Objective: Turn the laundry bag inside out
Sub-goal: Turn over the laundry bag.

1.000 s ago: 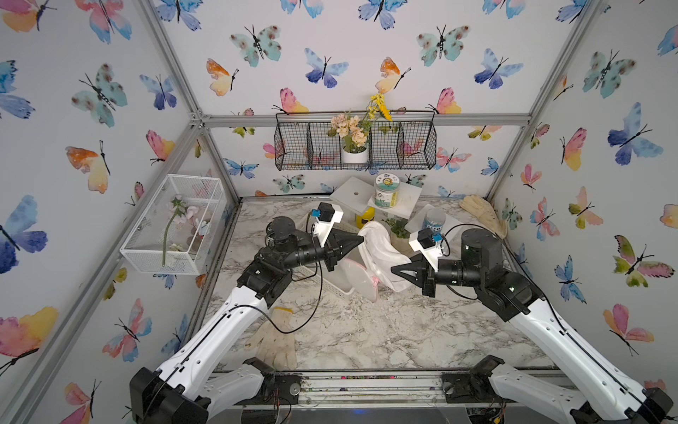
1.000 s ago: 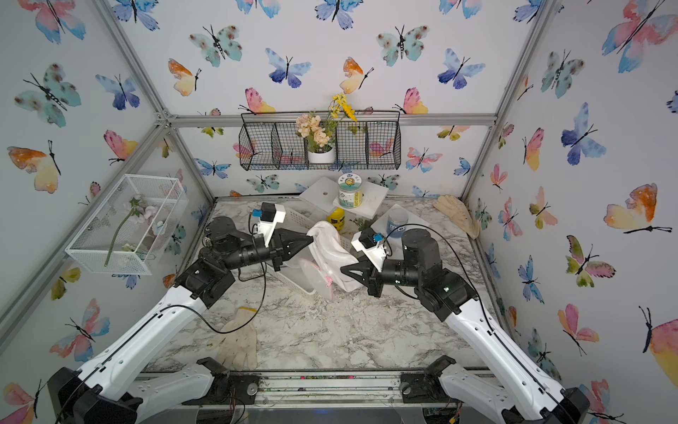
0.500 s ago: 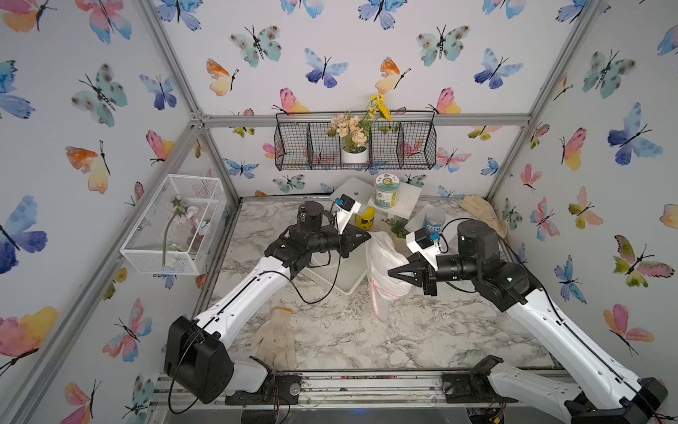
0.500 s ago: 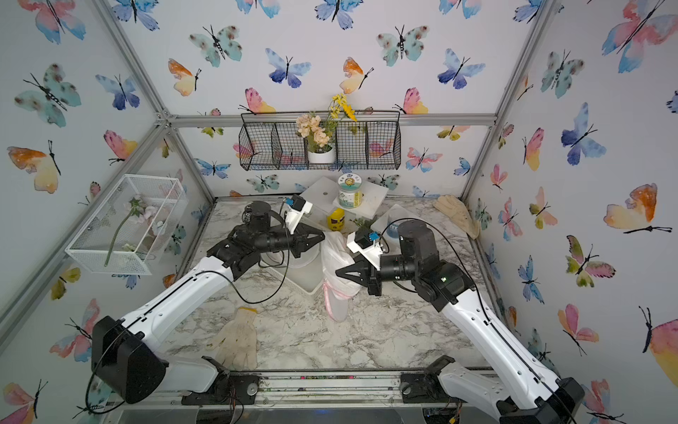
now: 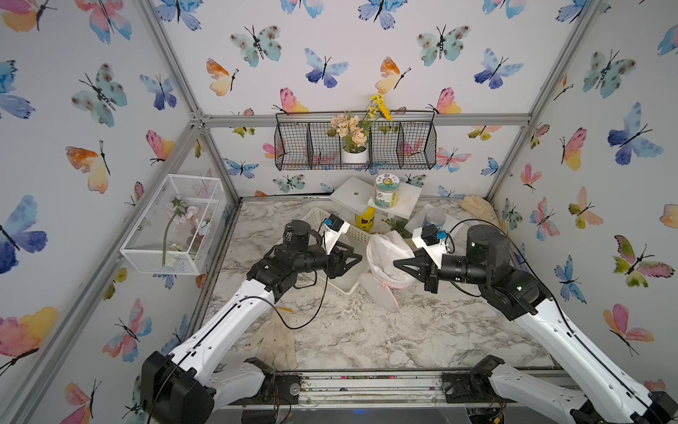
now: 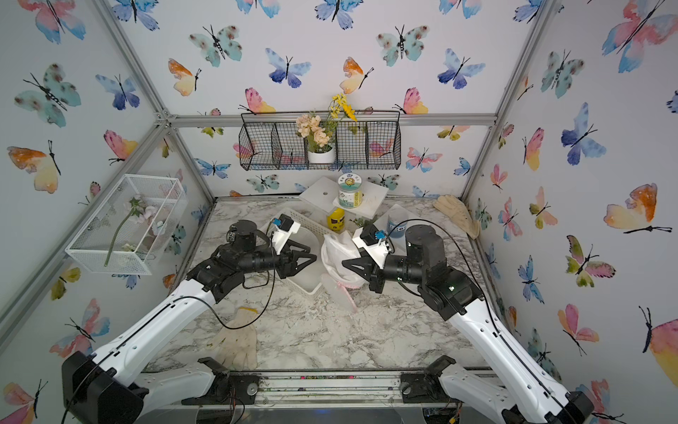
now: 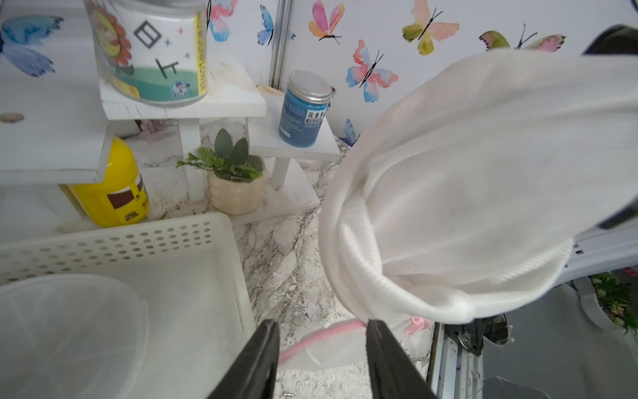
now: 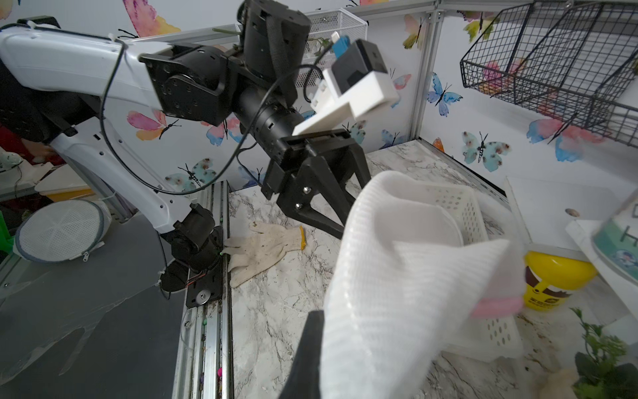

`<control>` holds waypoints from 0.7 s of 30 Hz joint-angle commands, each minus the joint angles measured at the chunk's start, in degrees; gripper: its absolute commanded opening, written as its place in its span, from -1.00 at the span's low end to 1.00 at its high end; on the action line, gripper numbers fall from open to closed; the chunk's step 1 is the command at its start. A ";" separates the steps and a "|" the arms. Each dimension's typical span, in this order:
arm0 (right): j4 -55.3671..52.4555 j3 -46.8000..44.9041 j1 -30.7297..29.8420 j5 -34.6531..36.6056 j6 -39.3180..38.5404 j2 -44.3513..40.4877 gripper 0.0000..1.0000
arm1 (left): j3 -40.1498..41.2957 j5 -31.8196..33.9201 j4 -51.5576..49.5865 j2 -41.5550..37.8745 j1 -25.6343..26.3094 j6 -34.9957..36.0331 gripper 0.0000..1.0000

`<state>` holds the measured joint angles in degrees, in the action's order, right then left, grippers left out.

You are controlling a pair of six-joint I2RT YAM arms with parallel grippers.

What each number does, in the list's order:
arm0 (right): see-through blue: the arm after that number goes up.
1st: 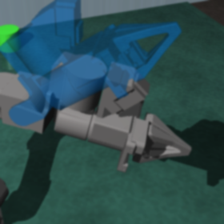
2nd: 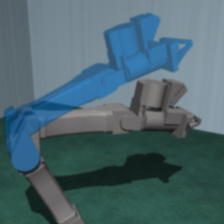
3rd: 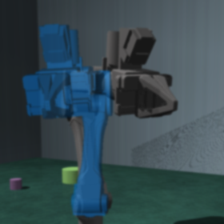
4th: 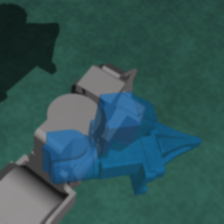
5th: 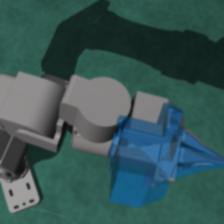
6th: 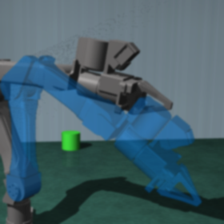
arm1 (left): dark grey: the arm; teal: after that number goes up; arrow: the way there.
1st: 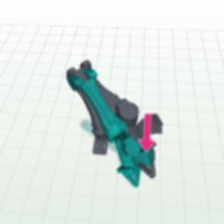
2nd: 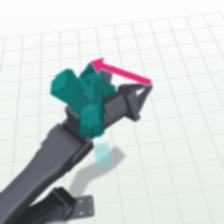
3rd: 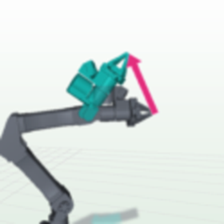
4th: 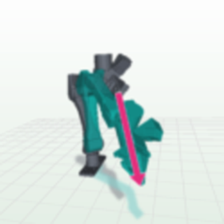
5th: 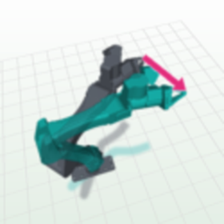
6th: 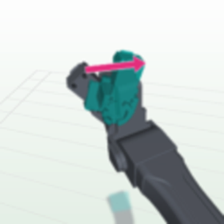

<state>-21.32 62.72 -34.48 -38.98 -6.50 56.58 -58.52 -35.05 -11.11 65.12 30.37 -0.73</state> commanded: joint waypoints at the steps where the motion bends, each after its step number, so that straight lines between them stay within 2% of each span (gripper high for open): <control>1: -0.30 -0.15 -0.24 1.95 0.68 0.09 -0.95 | -0.09 2.63 -0.99 -4.83 -0.29 7.72 -0.05; 3: -1.22 0.05 -0.24 -0.08 -0.20 0.39 -0.95 | -0.01 -0.02 -0.98 -6.94 -0.03 12.79 -0.01; 6: -4.70 1.11 -0.24 -8.05 -4.35 2.46 -0.95 | 0.69 -4.13 2.13 -9.34 3.12 21.73 0.23; 8: -7.13 2.40 -0.24 -11.65 -7.46 3.80 -0.95 | -0.97 -6.10 1.66 -8.10 4.81 26.57 0.36; 12: -10.71 4.87 -0.24 -14.13 -12.95 5.29 -0.95 | -7.56 -10.42 -5.50 -2.34 5.09 32.43 0.48; 17: -14.49 7.58 -0.24 -16.37 -17.21 8.00 -0.95 | -9.41 -15.32 -8.42 0.12 5.48 35.92 0.54; 21: -12.58 7.92 -0.24 -17.29 -17.53 8.67 -0.95 | -11.53 -18.75 -13.56 2.68 5.50 37.60 0.47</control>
<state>-32.82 69.08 -34.48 -52.90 -21.74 64.73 -67.75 -47.86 -19.38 66.59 35.66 33.26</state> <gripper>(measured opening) 0.061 0.745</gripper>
